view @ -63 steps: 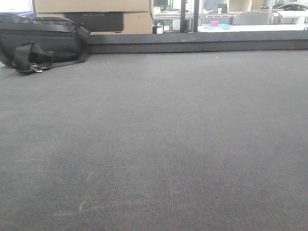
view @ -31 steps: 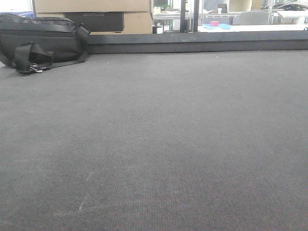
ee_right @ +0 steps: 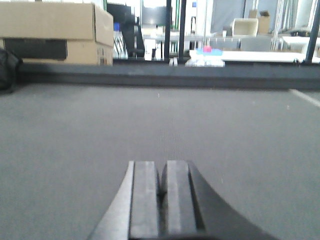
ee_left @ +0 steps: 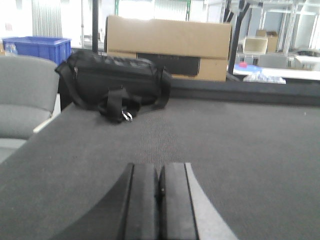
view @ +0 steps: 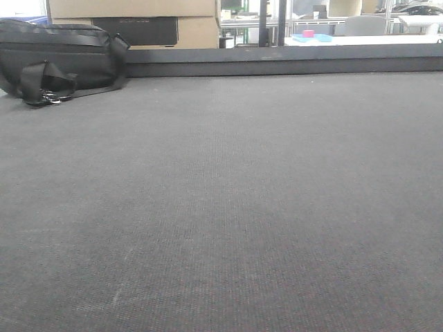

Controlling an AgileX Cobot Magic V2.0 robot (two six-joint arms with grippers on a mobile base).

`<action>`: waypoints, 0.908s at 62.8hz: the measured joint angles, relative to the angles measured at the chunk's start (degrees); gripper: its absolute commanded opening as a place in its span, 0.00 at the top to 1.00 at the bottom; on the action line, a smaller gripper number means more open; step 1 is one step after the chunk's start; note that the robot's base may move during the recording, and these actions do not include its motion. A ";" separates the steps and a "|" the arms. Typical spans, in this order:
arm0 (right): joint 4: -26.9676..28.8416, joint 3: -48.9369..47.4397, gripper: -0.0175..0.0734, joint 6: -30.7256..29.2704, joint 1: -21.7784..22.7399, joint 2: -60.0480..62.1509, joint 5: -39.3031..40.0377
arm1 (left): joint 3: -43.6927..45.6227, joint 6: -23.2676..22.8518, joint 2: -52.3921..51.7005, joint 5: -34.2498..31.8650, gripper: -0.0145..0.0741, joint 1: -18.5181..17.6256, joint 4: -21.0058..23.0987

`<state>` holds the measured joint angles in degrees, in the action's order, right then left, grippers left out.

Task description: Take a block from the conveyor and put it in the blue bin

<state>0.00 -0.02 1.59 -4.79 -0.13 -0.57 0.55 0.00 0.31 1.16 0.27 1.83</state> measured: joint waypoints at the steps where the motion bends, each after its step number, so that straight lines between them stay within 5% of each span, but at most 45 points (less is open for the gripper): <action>1: 0.42 0.00 0.99 0.00 0.00 0.00 1.05 | 0.39 0.00 -0.10 0.84 0.96 0.00 0.00; 17: 10.85 -10.57 0.99 0.00 0.00 0.10 -0.29 | 20.27 0.00 0.48 18.93 0.96 0.00 0.00; 36: 12.69 -33.26 0.99 0.00 0.00 -14.33 -29.40 | 42.56 0.00 19.07 44.46 0.96 0.00 -0.10; 47: 8.83 -46.04 0.99 0.00 0.00 -29.85 -48.58 | 55.27 0.00 37.23 62.85 0.96 0.00 1.17; 57: 4.55 -53.98 0.99 0.00 0.00 -42.08 -61.24 | 63.36 0.00 50.43 67.96 0.96 0.00 1.48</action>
<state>4.55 -54.00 1.59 -4.79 -42.21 -61.81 63.91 0.00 50.74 69.12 0.27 3.31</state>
